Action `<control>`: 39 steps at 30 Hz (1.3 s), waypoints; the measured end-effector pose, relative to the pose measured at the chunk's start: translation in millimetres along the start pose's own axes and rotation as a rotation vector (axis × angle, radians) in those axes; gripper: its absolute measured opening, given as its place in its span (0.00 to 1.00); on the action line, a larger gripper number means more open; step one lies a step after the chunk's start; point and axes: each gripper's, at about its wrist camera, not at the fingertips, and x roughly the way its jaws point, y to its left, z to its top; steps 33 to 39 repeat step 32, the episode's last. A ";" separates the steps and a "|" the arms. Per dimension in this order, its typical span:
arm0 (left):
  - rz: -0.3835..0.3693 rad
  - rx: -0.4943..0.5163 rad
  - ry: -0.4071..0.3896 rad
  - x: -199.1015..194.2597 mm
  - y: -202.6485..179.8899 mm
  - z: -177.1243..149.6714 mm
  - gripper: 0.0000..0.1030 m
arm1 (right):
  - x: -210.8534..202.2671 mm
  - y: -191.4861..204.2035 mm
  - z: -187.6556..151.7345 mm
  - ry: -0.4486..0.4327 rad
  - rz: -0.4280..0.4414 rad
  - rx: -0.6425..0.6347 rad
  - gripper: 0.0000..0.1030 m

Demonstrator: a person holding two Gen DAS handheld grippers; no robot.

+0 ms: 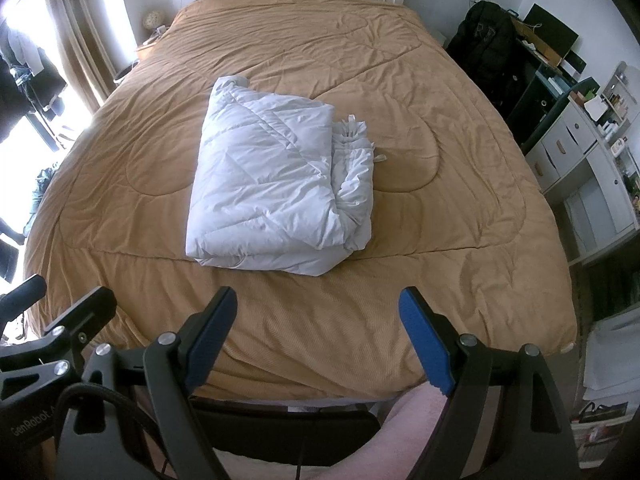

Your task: Fold large clothes

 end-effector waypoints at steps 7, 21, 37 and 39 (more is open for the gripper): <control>-0.001 0.003 0.003 -0.6 -0.7 0.5 0.97 | -0.2 -0.5 -0.5 0.003 0.000 0.001 0.81; -0.002 0.005 0.007 -0.7 0.0 -1.0 0.97 | -0.5 -6.8 -1.2 0.006 0.004 -0.008 0.81; -0.007 0.009 0.013 1.1 3.6 -0.3 0.97 | -0.6 -6.8 -2.2 0.007 0.002 -0.009 0.81; -0.007 0.009 0.013 1.1 3.6 -0.3 0.97 | -0.6 -6.8 -2.2 0.007 0.002 -0.009 0.81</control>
